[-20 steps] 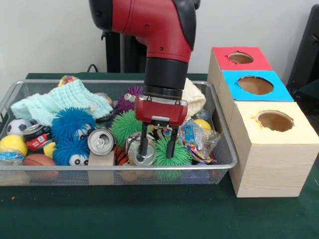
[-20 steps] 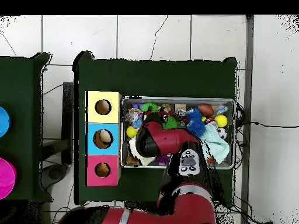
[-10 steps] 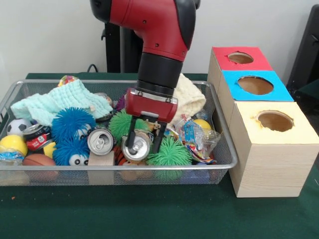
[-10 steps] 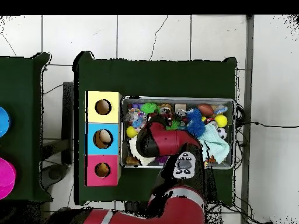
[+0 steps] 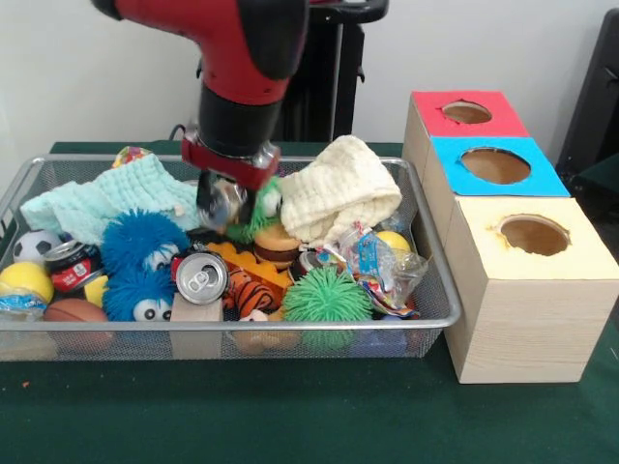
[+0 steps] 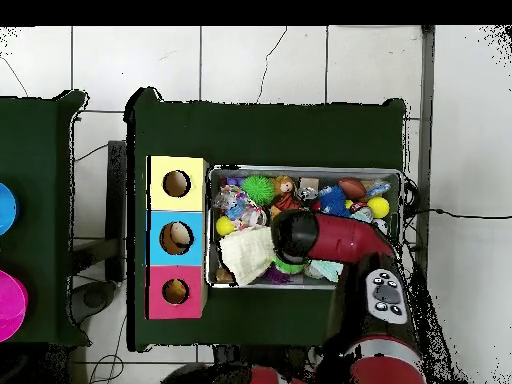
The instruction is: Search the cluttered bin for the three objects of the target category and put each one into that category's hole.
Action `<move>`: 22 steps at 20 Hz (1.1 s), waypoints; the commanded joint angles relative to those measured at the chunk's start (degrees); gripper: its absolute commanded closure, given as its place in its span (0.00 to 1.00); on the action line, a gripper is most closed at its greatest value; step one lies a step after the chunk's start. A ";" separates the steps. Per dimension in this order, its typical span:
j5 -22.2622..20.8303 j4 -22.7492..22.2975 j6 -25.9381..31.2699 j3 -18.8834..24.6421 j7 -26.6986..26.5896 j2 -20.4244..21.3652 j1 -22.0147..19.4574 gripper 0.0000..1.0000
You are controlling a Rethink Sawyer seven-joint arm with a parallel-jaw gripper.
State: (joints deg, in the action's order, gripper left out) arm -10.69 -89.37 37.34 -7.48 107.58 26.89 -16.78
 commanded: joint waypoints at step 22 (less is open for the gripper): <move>-21.20 -10.36 -49.57 4.29 4.85 9.27 6.24 0.00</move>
State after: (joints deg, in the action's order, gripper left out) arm -27.39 -98.71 -1.84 -0.88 107.58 33.29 -14.53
